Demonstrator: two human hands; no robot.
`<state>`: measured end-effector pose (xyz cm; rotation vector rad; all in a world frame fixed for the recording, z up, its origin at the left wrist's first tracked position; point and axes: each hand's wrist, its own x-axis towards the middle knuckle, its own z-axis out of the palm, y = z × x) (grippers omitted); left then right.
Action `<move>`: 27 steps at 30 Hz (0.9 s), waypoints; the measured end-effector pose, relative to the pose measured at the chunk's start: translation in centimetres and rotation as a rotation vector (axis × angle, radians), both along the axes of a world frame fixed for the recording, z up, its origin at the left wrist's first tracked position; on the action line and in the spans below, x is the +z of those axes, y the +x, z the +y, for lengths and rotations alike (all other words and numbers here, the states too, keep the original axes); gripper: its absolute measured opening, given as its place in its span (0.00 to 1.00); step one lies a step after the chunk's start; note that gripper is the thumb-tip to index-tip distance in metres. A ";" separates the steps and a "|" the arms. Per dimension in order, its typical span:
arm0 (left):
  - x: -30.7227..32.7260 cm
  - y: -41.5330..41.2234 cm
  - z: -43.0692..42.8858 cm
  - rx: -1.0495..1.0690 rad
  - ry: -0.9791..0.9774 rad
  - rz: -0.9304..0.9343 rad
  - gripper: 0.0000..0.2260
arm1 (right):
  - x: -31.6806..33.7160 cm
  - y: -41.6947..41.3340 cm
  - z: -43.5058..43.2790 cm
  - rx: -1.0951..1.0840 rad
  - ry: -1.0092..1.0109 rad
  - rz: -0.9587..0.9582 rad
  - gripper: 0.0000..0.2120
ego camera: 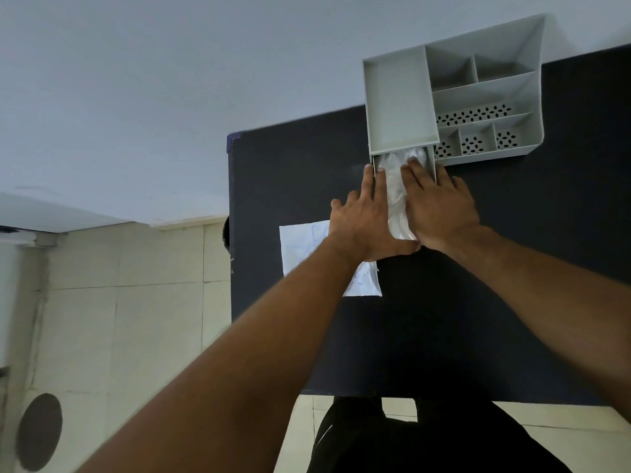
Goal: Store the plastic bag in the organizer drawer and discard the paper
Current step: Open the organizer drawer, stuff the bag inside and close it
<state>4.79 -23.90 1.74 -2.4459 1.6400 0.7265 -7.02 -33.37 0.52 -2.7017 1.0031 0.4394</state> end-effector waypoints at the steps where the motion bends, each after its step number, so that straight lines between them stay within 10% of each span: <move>1: 0.0 0.1 -0.1 -0.013 0.023 -0.009 0.66 | 0.0 0.1 0.0 -0.007 -0.005 -0.022 0.38; 27: 0.7 -0.1 -2.2 -0.053 0.203 -0.119 0.68 | 1.0 -0.1 0.6 -0.040 -0.048 -0.012 0.36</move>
